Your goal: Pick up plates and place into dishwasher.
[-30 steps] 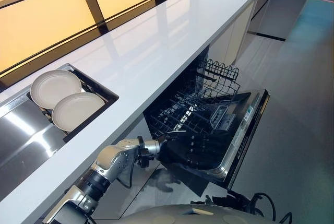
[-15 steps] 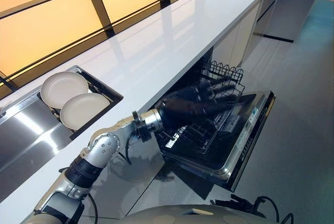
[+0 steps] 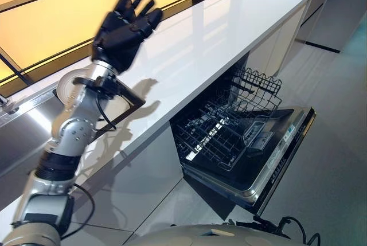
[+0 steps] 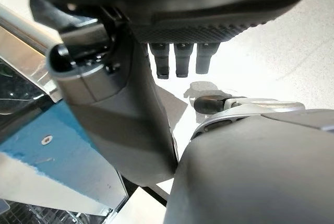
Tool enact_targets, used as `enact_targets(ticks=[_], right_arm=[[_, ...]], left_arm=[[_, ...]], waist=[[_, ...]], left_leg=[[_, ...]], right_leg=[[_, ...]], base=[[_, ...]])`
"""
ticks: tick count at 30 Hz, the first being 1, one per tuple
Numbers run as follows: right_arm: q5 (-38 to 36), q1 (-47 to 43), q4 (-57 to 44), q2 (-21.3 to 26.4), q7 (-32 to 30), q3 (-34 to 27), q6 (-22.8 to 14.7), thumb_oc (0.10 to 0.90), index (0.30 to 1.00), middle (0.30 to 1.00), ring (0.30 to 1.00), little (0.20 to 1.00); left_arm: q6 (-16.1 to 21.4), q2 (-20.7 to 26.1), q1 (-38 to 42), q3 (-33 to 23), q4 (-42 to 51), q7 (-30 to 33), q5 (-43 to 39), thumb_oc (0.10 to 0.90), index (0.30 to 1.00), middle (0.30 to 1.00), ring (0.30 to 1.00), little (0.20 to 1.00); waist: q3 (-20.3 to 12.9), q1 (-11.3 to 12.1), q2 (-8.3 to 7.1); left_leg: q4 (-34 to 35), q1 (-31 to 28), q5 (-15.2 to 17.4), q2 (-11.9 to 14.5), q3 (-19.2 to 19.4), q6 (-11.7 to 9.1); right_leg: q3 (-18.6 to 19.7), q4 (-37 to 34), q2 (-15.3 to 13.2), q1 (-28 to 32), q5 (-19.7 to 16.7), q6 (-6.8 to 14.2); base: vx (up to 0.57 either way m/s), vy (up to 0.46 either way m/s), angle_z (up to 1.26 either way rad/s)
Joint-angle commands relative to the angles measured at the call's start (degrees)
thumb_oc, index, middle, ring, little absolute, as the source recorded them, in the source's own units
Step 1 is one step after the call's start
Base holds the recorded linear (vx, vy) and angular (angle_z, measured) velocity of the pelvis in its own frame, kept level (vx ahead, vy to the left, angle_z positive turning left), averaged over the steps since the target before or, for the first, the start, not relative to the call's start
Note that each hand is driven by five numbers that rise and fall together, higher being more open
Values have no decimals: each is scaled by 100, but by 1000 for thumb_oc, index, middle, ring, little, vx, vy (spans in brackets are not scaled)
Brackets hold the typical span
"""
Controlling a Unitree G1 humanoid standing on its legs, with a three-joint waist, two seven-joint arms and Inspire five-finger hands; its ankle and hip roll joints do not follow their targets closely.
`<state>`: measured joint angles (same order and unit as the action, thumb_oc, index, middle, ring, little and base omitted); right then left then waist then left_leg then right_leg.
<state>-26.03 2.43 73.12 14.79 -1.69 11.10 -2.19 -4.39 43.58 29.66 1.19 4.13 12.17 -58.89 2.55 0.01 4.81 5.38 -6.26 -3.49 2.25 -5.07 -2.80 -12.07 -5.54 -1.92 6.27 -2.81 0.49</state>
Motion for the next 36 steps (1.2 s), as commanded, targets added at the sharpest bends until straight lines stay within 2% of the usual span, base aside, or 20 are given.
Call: enact_targets(ticks=[1, 2, 4, 5, 6, 7, 11, 12, 16, 19, 22, 24, 32, 36], right_arm=[[-223, -195, 163, -139, 238, 88, -4, 800, 900, 900, 900, 900], [-250, -191, 183, -99, 230, 54, 19, 800, 900, 900, 900, 900], [-248, -190, 216, -68, 187, 13, 23, 800, 900, 900, 900, 900], [-234, -191, 232, -35, 152, -12, 45, 800, 900, 900, 900, 900], [-198, -174, 243, 14, 105, -27, 50, 800, 900, 900, 900, 900], [-170, -154, 246, 89, 51, -37, 61, 800, 900, 900, 900, 900], [-97, -65, 262, 266, 41, -141, 60, 800, 900, 900, 900, 900], [-44, -33, 269, 310, 48, -176, 57, 800, 900, 900, 900, 900], [95, 51, 239, 427, 172, -198, 35, 800, 900, 900, 900, 900], [99, 99, 187, 452, 187, -151, 55, 800, 900, 900, 900, 900], [72, 153, 174, 474, 116, -197, 48, 800, 900, 900, 900, 900], [-73, 178, 184, 497, -37, -280, 39, 800, 900, 900, 900, 900], [15, 171, 246, 713, -120, -638, -59, 800, 900, 900, 900, 900], [-40, 195, 214, 779, -16, -718, -147, 800, 900, 900, 900, 900]], left_arm=[[492, 782, 1438, -651, -420, 539, 1244, 800, 900, 900, 900, 900], [384, 1130, 1522, -640, -775, 567, 1852, 800, 900, 900, 900, 900], [253, 1457, 1637, -532, -1153, 523, 2455, 800, 900, 900, 900, 900], [146, 1757, 1718, -419, -1492, 419, 3055, 800, 900, 900, 900, 900], [34, 2126, 1786, -250, -1868, 179, 3777, 800, 900, 900, 900, 900], [213, 2730, 2035, 301, -2608, -188, 4285, 800, 900, 900, 900, 900], [444, 3516, 2856, 1525, -3280, -900, 4206, 800, 900, 900, 900, 900], [443, 3618, 2963, 1679, -3310, -990, 4126, 800, 900, 900, 900, 900], [628, 3894, 3298, 2325, -3524, -1357, 4765, 800, 900, 900, 900, 900], [541, 3934, 3583, 2698, -3641, -1614, 4771, 800, 900, 900, 900, 900], [570, 3949, 3671, 2821, -3690, -1776, 4713, 800, 900, 900, 900, 900], [692, 3919, 3681, 2843, -3717, -1788, 4613, 800, 900, 900, 900, 900], [681, 3728, 3201, 2367, -3704, -1820, 4424, 800, 900, 900, 900, 900], [1103, 3675, 2817, 2202, -3745, -1892, 4694, 800, 900, 900, 900, 900]], waist=[[-173, 25, -204], [-179, 25, -180], [-179, 20, -165], [-178, 20, -152], [-180, 13, -118], [-170, -12, -80], [-123, -6, -51], [-107, -1, -42], [-33, -22, -24], [18, -44, -42], [80, -68, -52], [130, -89, -66], [318, -111, -129], [374, -125, -129]], left_leg=[[-38, 27, 303, -455, 414, 195], [-38, 26, 303, -456, 424, 190], [-38, 24, 301, -459, 429, 188], [-38, 26, 299, -458, 440, 185], [-38, 30, 296, -463, 450, 189], [-38, 35, 287, -468, 468, 196], [-38, 6, 341, -476, 490, 196], [-38, 7, 337, -481, 489, 197], [-38, 19, 326, -488, 479, 192], [-38, 52, 313, -478, 510, 184], [-38, 91, 299, -467, 533, 169], [-38, 122, 295, -463, 549, 168], [-38, 225, 299, -469, 515, 190], [-38, 231, 303, -464, 509, 194]], right_leg=[[160, 64, -130, 176, 178, 342], [162, 61, -123, 179, 183, 340], [165, 60, -117, 184, 185, 342], [165, 60, -114, 182, 182, 349], [174, 59, -112, 178, 174, 357], [183, 60, -109, 170, 156, 376], [191, 70, -109, 187, 182, 434], [187, 69, -112, 184, 173, 447], [183, 71, -122, 166, 147, 487], [172, 64, -134, 130, 125, 511], [173, 58, -143, 83, 105, 533], [185, 60, -149, 43, 98, 544], [277, 70, -144, -106, 66, 540], [292, 74, -153, -126, 62, 541]], base=[[47, 16, 0], [38, 19, 0], [34, 23, -1], [33, 35, -1], [36, 49, 0], [33, 50, 0], [49, 53, 3], [76, 66, 12], [40, 69, 9], [39, 67, 5], [26, 56, -1], [10, 51, 7], [-8, 12, 1], [0, 0, 0]])
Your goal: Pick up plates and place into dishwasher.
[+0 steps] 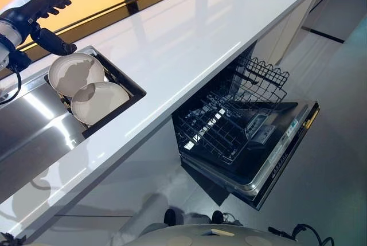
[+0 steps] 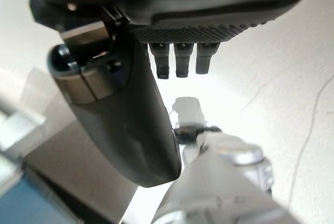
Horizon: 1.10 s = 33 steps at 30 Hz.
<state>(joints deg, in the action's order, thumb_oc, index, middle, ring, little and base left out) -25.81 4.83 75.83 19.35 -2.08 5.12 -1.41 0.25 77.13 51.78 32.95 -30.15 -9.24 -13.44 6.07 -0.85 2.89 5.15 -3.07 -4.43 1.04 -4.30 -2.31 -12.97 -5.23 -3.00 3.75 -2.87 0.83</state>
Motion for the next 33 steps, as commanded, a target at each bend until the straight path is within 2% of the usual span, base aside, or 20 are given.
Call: enact_targets(ticks=[1, 6, 13, 23, 33], right_arm=[[-79, -40, -75, 326, 39, -122, -236, 800, 900, 900, 900, 900], [-25, 6, -167, 294, 83, -118, -245, 800, 900, 900, 900, 900], [31, 29, -202, 297, 101, -124, -247, 800, 900, 900, 900, 900], [36, 35, -257, 245, 117, -156, -270, 800, 900, 900, 900, 900], [18, 51, -369, 229, 85, -127, -247, 800, 900, 900, 900, 900]], left_arm=[[613, 313, 550, -996, -266, 241, 95, 800, 900, 900, 900, 900], [483, 191, -95, -1447, -153, -2, 63, 800, 900, 900, 900, 900], [339, -14, -591, -1849, -279, -208, 54, 800, 900, 900, 900, 900], [69, -162, -832, -1884, -342, -742, 216, 800, 900, 900, 900, 900], [87, -237, -1148, -2103, -352, -863, 314, 800, 900, 900, 900, 900]], waist=[[30, -40, 61], [81, -31, 64], [143, -41, 51], [146, -22, 52], [152, -10, 45]], left_leg=[[-15, -86, 394, -344, 435, 144], [-15, -75, 389, -346, 429, 150], [-15, -54, 380, -347, 463, 150], [-15, -76, 375, -366, 458, 159], [-15, -94, 379, -368, 479, 157]], right_leg=[[380, 41, -46, 126, 67, 507], [386, 44, -45, 109, 67, 502], [368, 39, -60, 97, 57, 517], [341, 32, -72, 136, 48, 540], [326, 23, -70, 164, 48, 545]], base=[[21, 30, 2], [4, 33, 0], [0, 0, 0], [0, 0, 0], [0, 0, 0]])
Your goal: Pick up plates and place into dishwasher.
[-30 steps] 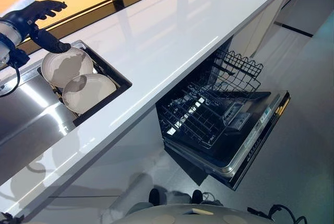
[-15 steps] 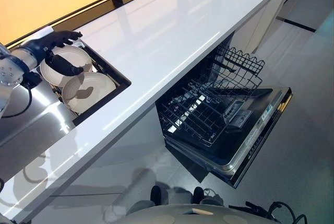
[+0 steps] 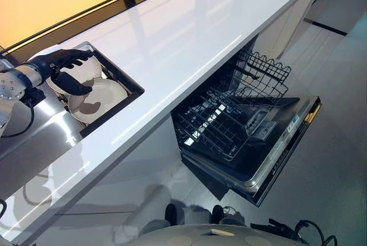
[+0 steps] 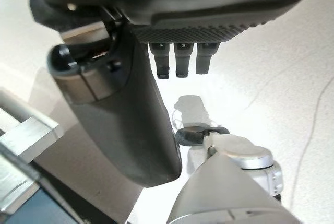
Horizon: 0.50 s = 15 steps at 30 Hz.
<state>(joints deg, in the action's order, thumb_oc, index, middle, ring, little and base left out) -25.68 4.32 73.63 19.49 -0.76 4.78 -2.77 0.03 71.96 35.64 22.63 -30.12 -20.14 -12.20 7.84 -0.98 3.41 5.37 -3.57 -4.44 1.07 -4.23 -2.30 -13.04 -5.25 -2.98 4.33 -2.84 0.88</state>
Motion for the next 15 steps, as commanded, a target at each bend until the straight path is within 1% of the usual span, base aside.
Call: enact_targets(ticks=[1, 10, 15], right_arm=[[3, 107, -159, 220, -46, -99, -111, 800, 900, 900, 900, 900], [-13, 158, -199, 242, -11, -135, -157, 800, 900, 900, 900, 900], [-31, 160, -223, 229, -6, -129, -178, 800, 900, 900, 900, 900]], left_arm=[[103, 282, 443, -1088, -361, 229, 192, 800, 900, 900, 900, 900], [10, 164, 277, -1243, -549, 243, 256, 800, 900, 900, 900, 900], [72, 67, 180, -1310, -627, 261, 209, 800, 900, 900, 900, 900]], waist=[[-16, 4, -14], [54, -8, -64], [80, -7, -82]], left_leg=[[-37, -42, 380, -367, 474, 156], [-37, -7, 367, -354, 500, 158], [-37, 13, 361, -350, 511, 161]], right_leg=[[330, 25, -72, 103, 42, 541], [342, 34, -66, 58, 25, 537], [347, 44, -66, 30, 16, 538]], base=[[0, 0, 0], [0, 0, 0], [0, 0, 0]])
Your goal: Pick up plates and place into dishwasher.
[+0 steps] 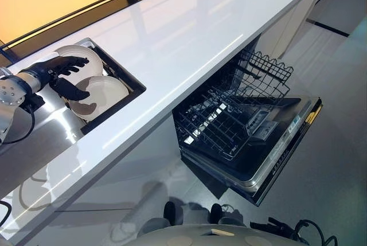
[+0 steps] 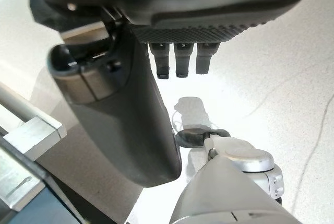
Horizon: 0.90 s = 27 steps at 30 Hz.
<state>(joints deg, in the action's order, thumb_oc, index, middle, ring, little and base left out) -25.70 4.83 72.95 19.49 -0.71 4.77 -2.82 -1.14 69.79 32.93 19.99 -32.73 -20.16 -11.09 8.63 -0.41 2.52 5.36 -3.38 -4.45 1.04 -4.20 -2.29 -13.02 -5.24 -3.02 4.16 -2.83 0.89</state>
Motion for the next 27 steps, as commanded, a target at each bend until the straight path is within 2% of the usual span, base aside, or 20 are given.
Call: enact_targets(ticks=[1, 6, 13, 23, 27], right_arm=[[-34, 103, -160, 230, -10, -129, -168, 800, 900, 900, 900, 900], [-95, 100, -195, 205, 17, -115, -224, 800, 900, 900, 900, 900], [-330, 101, -277, 155, 11, -106, -262, 800, 900, 900, 900, 900], [-319, 130, -309, 174, 48, -164, -296, 800, 900, 900, 900, 900], [-308, 132, -318, 153, 41, -146, -297, 800, 900, 900, 900, 900]], left_arm=[[192, 262, 430, -1059, -368, 298, 65, 800, 900, 900, 900, 900], [166, -18, 188, -1228, -381, 551, -52, 800, 900, 900, 900, 900], [208, -318, -39, -1379, -576, 796, 179, 800, 900, 900, 900, 900], [113, -346, 108, -1233, -753, 817, 310, 800, 900, 900, 900, 900], [230, -318, 145, -1247, -820, 1011, 337, 800, 900, 900, 900, 900]], waist=[[4, -65, 5], [29, -69, -18], [41, -97, -51], [76, -137, -75], [80, -147, -70]], left_leg=[[-36, -7, 362, -349, 503, 162], [-36, -8, 362, -342, 514, 159], [-36, -22, 368, -349, 520, 165], [-36, -16, 358, -336, 561, 164], [-36, -20, 360, -333, 568, 159]], right_leg=[[348, 43, -59, 43, 13, 536], [344, 50, -68, 36, 1, 539], [355, 62, -63, 35, -1, 535], [371, 69, -60, 11, -27, 542], [372, 70, -63, 8, -31, 545]], base=[[0, 0, 0], [0, 0, 0], [0, 0, 0], [0, 0, 0], [0, 0, 0]])
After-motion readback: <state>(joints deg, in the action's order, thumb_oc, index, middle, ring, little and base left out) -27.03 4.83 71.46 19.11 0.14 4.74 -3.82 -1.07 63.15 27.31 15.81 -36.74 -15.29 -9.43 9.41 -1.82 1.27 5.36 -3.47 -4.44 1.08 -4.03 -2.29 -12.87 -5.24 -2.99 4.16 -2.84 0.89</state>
